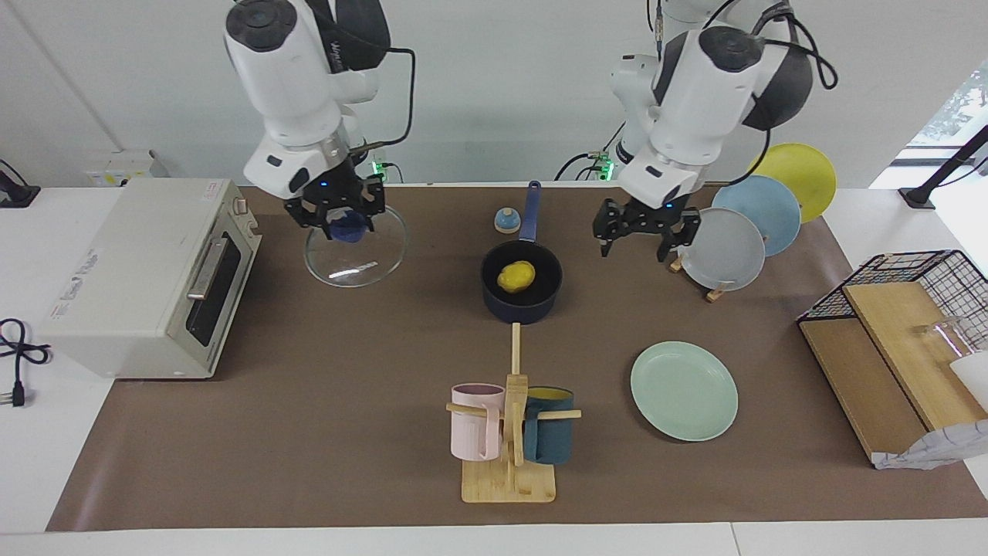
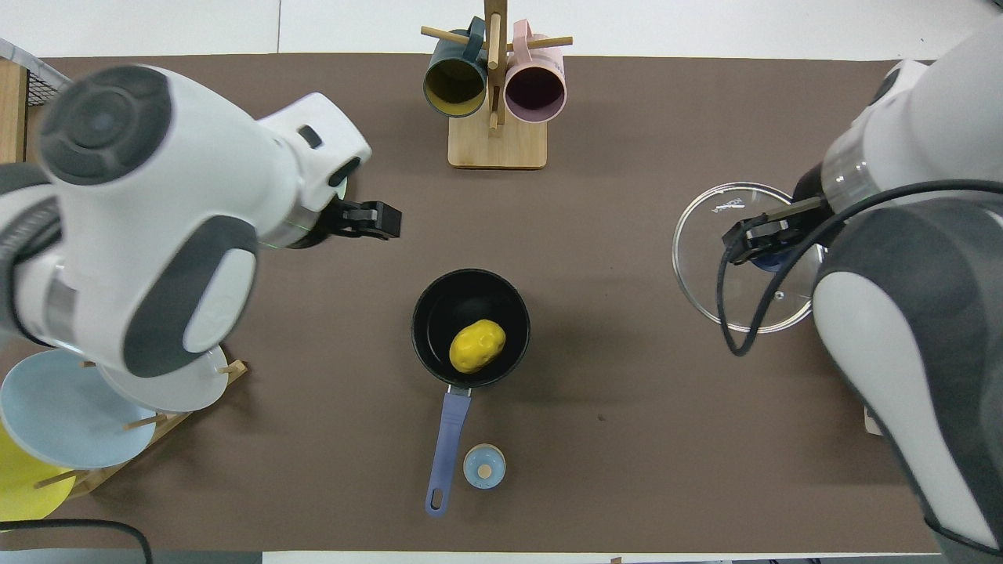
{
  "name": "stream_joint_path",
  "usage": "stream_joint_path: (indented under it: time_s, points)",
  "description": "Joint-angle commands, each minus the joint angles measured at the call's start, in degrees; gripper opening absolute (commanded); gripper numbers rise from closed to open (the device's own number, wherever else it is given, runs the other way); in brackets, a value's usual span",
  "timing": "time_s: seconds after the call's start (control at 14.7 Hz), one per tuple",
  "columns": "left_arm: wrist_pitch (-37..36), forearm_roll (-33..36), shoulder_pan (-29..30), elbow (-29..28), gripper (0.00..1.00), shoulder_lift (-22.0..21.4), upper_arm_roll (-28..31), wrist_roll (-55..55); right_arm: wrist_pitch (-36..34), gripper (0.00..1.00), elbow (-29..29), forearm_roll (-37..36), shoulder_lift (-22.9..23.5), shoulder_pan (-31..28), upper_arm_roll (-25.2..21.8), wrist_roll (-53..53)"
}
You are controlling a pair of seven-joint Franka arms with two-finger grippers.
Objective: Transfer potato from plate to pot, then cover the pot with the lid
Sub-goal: 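Return the left gripper to rest while the right gripper carries the lid, then lower the glass lid onto the saucepan with the right gripper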
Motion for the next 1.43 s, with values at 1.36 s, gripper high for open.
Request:
stream_joint_path:
  time_s: [1.36]
  points:
    - [-9.2, 2.5, 12.0, -6.1, 1.0, -8.4, -0.7, 7.0, 22.4, 0.0, -7.9, -8.2, 10.7, 22.6, 1.1, 25.4]
